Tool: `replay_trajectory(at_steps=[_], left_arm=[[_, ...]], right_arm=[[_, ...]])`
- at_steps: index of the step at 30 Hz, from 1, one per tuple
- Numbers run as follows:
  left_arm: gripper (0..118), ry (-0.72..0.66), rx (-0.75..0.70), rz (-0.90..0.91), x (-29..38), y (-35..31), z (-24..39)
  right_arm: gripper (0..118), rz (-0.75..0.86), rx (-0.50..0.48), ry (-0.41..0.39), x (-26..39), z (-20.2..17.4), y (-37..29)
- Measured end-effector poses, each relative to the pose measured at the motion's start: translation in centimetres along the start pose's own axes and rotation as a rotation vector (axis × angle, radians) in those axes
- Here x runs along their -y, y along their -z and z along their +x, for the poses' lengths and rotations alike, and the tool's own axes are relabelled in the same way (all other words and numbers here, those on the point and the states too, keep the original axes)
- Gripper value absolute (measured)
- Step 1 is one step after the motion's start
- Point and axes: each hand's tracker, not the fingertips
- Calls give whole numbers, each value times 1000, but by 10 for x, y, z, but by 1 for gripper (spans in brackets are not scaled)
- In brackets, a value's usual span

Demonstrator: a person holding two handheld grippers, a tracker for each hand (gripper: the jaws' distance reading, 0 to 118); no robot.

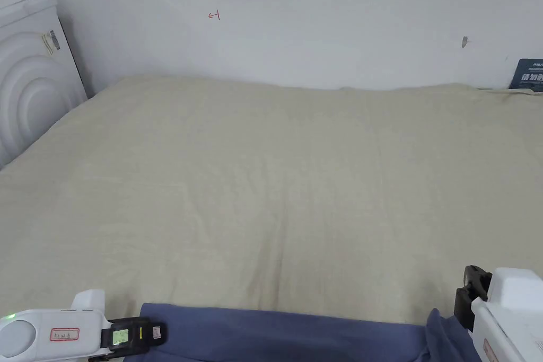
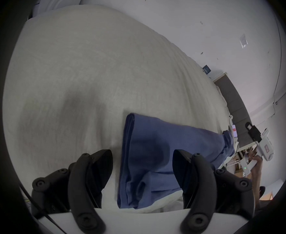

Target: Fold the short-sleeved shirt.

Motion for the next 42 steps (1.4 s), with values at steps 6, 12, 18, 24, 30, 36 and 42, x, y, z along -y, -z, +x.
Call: replay_trajectory(at_steps=[6,12,18,24,30,36,42], left_arm=[[51,201,-244,-23,-2,15,20],[7,264,-291,-21,3,24,45],[3,229,-182,-32,-1,11,39],[1,126,-48,32,-13,-23,28],[1,74,-1,83,-25,-54,25],[1,77,-49,128,-33,-86,32],[1,104,-207,115,-40,-111,31]], right_arm=[[0,-6,-6,-3,2,-4,3],[0,-12,-23,-6,4,-11,5],[0,-9,-31,-2,4,-12,5],[0,-2,-32,3,3,-9,6],[0,8,-29,-1,-2,-6,6],[0,19,-23,-10,-7,-2,6],[0,27,-24,-24,-11,-2,7]])
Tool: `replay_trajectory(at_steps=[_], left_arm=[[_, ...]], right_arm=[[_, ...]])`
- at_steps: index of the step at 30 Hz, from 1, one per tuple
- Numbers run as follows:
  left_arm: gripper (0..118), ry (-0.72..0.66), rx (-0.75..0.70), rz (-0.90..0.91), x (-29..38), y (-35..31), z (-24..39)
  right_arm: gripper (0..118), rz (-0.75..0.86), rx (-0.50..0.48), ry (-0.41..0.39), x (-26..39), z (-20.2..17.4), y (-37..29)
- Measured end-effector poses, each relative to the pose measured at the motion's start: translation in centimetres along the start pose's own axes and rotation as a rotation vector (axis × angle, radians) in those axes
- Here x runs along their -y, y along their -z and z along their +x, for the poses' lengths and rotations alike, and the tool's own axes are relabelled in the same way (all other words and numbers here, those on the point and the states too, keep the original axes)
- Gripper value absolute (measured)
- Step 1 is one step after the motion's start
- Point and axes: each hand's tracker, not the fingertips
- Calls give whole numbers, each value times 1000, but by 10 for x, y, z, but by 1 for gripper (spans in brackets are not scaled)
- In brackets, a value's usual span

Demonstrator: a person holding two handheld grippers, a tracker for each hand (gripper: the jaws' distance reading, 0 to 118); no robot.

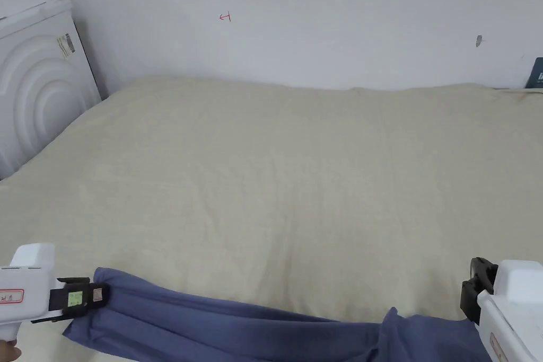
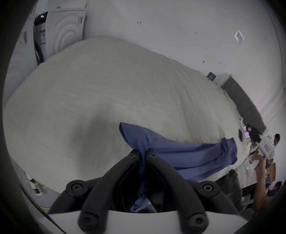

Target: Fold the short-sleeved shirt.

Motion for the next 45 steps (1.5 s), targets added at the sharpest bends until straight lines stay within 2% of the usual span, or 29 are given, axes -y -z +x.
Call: replay_trajectory(at_steps=[7,17,25,30,35,36,39,43,44,45], left_arm=[[1,31,30,-21,-1,-12,39],[1,8,251,-71,0,5,120],[1,24,333,-193,18,87,183],[1,1,310,-265,36,144,203],[2,-31,297,-278,46,166,209],[3,-30,297,-278,46,167,207],[17,-44,308,-276,44,161,200],[49,-33,337,-218,41,139,183],[54,-29,336,-191,40,134,179],[54,-31,347,-151,41,128,171]], right_arm=[[0,3,-15,-6,-2,-7,1],[0,3,-30,-14,1,-11,-2],[0,-7,-10,-5,8,0,-7],[0,-16,7,-2,12,8,-12],[0,-27,16,-3,14,10,-14],[0,-27,16,-5,14,10,-14],[0,-32,15,-10,15,10,-13],[0,-35,6,-8,16,9,-12],[0,-35,4,-6,16,8,-12],[0,-38,0,-2,15,8,-11]])
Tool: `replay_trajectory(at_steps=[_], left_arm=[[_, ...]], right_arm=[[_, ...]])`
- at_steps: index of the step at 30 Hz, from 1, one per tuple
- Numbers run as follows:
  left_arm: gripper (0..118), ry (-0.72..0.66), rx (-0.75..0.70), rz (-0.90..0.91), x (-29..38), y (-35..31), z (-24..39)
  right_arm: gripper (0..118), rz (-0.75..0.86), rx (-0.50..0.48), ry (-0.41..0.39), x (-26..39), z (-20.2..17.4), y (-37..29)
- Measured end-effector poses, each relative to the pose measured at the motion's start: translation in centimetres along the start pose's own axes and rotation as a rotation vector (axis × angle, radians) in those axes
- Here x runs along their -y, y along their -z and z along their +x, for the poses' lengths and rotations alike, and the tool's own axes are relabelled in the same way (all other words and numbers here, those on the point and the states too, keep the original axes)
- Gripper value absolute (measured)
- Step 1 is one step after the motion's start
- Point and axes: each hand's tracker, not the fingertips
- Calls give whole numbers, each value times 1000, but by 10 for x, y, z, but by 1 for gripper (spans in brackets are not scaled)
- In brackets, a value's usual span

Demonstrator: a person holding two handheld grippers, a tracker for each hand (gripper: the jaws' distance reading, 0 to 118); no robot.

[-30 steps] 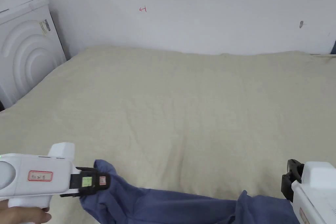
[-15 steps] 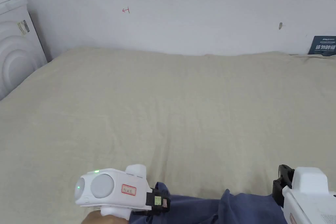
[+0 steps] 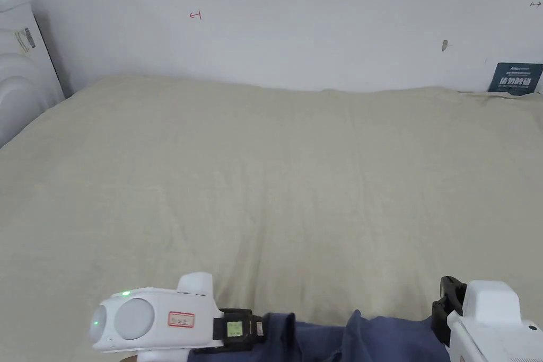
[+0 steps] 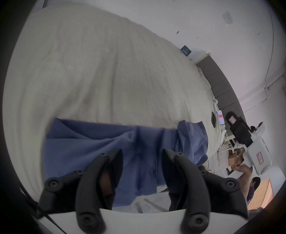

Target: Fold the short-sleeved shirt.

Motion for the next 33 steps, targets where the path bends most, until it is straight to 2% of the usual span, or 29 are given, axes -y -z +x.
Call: replay_trajectory(at_steps=[2,6,9,12,18,22,27,29,31,33], left_arm=[[51,-15,27,39,3,-10,-8],[22,-48,102,28,8,-1,-19],[19,-96,192,-13,14,25,-20],[17,-118,206,-22,19,56,-16],[12,-219,140,-8,23,98,-15],[4,-200,131,5,29,102,-18],[4,-191,158,-27,17,68,-17],[4,-124,201,15,12,37,-23],[4,-118,207,49,9,5,-37],[8,-127,155,106,9,-24,-54]], right_arm=[[0,0,0,1,0,-2,1],[0,-4,-13,12,2,-4,3],[0,-4,-17,18,1,-5,3],[0,-5,-18,17,0,-5,2],[0,-14,-8,5,2,-2,0],[0,-18,-2,-11,3,0,-2],[0,-26,-6,-8,4,0,-1],[0,-22,-10,-9,3,-1,-1],[0,-20,-14,-13,2,-2,-1],[0,-18,-20,-16,2,-4,-1]])
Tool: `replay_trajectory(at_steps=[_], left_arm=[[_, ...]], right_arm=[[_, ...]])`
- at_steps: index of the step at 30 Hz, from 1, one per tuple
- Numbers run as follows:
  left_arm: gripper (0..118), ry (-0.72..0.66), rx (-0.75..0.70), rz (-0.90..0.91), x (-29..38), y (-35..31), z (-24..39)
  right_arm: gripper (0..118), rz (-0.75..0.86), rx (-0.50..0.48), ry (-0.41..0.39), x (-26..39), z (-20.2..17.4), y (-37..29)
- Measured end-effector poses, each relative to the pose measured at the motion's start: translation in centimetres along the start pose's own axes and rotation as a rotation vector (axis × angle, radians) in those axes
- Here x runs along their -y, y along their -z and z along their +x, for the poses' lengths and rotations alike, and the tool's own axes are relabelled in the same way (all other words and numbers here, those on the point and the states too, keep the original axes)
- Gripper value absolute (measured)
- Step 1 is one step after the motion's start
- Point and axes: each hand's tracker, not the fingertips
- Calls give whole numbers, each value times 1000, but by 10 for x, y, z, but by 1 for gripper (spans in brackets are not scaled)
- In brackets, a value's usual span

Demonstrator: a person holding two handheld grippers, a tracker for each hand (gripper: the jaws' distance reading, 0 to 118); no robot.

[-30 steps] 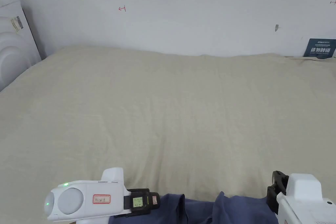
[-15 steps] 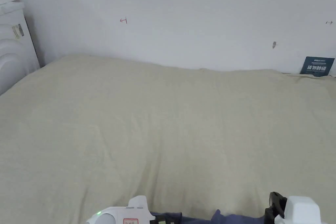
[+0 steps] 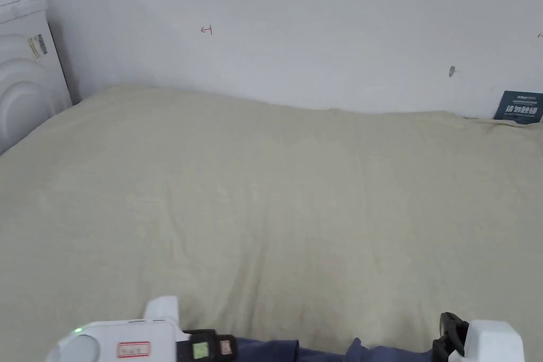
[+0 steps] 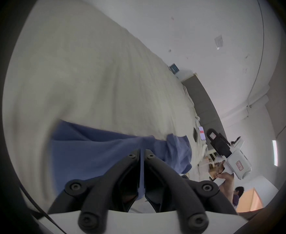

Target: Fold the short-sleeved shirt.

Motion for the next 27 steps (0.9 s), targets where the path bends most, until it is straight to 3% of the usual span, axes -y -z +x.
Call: replay_trajectory(at_steps=[2,6,7,14,18,22,27], left_arm=[[17,15,-68,33,-4,-25,-17],[57,-10,-134,26,-2,-43,-47],[58,-23,-138,11,-2,-40,-52],[56,-34,-165,-90,6,0,-65],[54,-13,-180,-59,13,4,-57],[42,78,-274,-57,22,12,-38],[17,82,-296,-44,26,14,-32]], right_arm=[[0,-1,-6,1,0,-3,1],[0,-1,-21,-9,-1,-10,3],[0,-1,-26,-9,-1,-12,3],[0,2,-39,-16,-3,-19,3],[0,1,-36,-18,-3,-18,2],[0,-2,-32,-21,-3,-18,2],[0,-2,-39,-19,-1,-20,1]])
